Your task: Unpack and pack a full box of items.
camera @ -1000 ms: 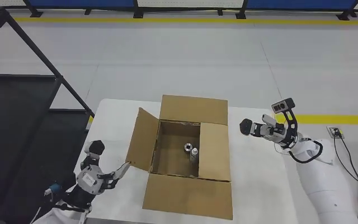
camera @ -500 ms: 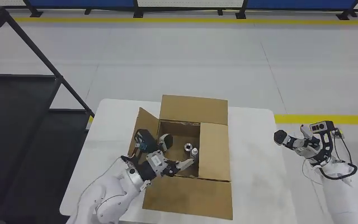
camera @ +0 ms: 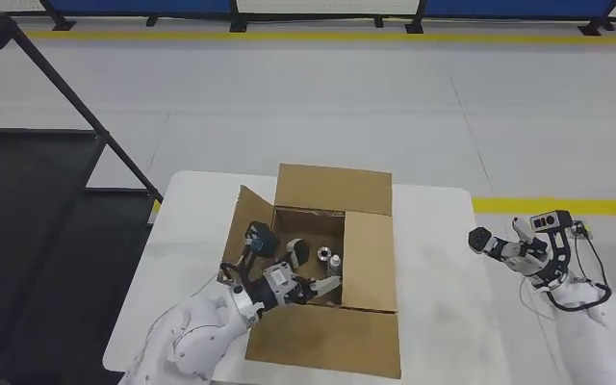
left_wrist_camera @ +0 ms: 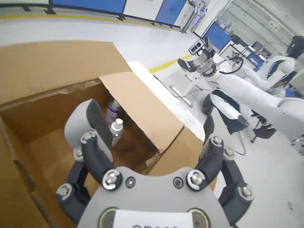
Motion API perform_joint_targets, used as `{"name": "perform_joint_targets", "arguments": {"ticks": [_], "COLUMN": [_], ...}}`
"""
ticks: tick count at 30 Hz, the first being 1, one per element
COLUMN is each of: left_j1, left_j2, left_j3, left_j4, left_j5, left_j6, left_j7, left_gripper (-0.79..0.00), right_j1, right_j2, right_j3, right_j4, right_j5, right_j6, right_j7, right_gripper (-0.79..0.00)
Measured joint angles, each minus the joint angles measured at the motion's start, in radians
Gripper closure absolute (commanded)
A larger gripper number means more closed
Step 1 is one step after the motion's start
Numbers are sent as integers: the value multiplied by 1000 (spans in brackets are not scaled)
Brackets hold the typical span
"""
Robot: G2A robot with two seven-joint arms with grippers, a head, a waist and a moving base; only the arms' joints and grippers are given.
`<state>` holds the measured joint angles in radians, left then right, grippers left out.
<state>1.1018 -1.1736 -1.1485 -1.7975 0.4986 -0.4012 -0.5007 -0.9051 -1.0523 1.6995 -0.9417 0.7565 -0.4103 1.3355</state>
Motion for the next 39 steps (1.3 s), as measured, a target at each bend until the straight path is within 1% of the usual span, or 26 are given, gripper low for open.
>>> {"name": "perform_joint_targets", "arguments": {"ticks": [4, 7, 10, 14, 18, 25, 28, 33, 36, 39], "left_j1": [-105, -176, -223, -244, -256, -288, -299, -293, -286, -289], "left_j2": [-21, -35, -43, -48, -55, -79, -88, -94, -97, -106], "left_j3": [78, 128, 167, 194, 209, 248, 262, 268, 272, 291], "left_j4": [130, 222, 277, 316, 345, 408, 420, 376, 333, 309], "left_j5": [-225, -345, -359, -356, -383, -497, -507, -483, -435, -365], "left_j6": [21, 79, 134, 170, 167, 101, 76, 42, 37, 35], "left_j7": [-109, -201, -276, -314, -316, -296, -268, -213, -164, -90], "left_gripper": [-785, -785, -785, -785, -785, -785, -785, -785, -785, -785], "right_j1": [-36, -53, -62, -63, -62, -74, -82, -96, -104, -110], "right_j2": [12, 21, 28, 33, 36, 41, 45, 50, 53, 57], "right_j3": [53, 89, 110, 124, 125, 137, 151, 179, 201, 229], "right_j4": [-34, -34, -21, -4, 1, 4, 8, 16, 23, 38], "right_j5": [44, 59, 77, 94, 100, 127, 142, 175, 211, 251], "right_j6": [20, 51, 76, 93, 95, 91, 90, 85, 82, 87], "right_j7": [-15, -27, -31, -23, -19, -14, -9, 1, 3, 3], "right_gripper": [-785, -785, -785, -785, -785, -785, -785, -785, -785, -785]}}
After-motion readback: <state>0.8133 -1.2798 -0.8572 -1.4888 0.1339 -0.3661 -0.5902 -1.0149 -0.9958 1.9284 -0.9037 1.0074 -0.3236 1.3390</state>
